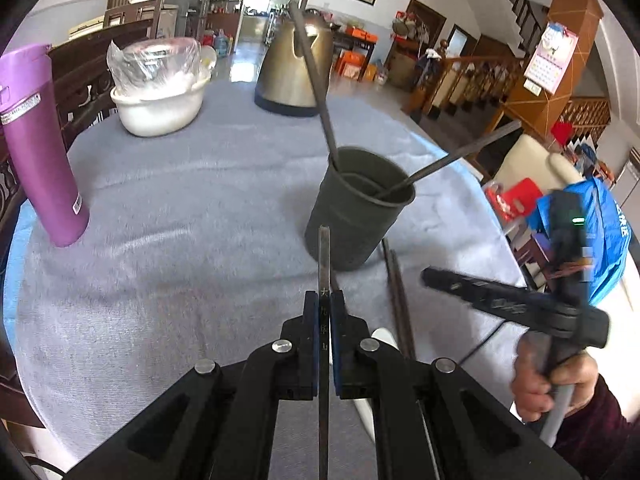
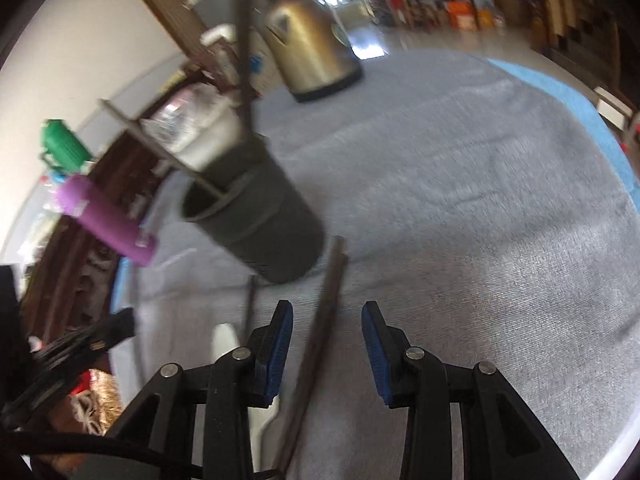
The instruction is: Organize utensils
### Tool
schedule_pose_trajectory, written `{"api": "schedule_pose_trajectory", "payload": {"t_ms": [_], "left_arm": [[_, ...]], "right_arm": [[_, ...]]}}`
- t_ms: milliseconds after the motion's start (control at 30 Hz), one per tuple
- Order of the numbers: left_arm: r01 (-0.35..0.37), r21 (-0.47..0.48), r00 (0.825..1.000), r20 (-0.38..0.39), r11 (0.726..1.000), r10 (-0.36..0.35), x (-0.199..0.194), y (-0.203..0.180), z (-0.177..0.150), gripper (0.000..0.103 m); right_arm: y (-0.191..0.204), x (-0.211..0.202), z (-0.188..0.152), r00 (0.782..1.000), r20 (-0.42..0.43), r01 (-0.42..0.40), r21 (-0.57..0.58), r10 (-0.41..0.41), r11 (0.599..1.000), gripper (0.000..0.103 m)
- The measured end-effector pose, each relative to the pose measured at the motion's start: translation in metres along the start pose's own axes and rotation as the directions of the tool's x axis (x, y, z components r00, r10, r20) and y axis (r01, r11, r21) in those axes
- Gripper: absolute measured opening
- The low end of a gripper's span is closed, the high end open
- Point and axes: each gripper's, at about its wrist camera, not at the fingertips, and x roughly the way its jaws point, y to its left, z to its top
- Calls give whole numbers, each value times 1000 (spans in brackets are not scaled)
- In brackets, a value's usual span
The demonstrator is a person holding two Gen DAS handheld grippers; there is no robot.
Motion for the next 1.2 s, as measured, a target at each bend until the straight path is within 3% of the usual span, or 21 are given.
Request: {"api": "schedule_pose_trajectory", "payload": {"t_ms": [300, 533, 667, 767, 967, 1200], "left_arm": [[31, -18, 998, 50, 999, -30, -17, -7, -1, 6], [16, -42, 999, 49, 999, -13, -19, -1, -3, 6], [4, -58, 999, 51, 998, -1, -19, 5, -5, 6], [2, -76, 999, 46, 997, 1, -20, 11, -7, 6], [-10, -96, 999, 43, 995, 14, -20, 18, -10, 6], [-10, -94, 999, 43, 995, 14, -21, 17, -12, 6]], "right_arm": [[5, 32, 2, 993, -67, 96, -16, -97, 995, 30], [1, 20, -1, 988, -73, 133, -33, -135, 991, 29], [-4, 12, -4, 996, -62, 67, 11, -66, 998, 29], [11, -2, -7, 999, -40, -4, -52, 2, 999, 29], [24, -10, -26, 981, -112, -166, -80, 157, 983, 30], [30, -3, -44, 973, -165, -178, -83, 163, 980, 30]]}}
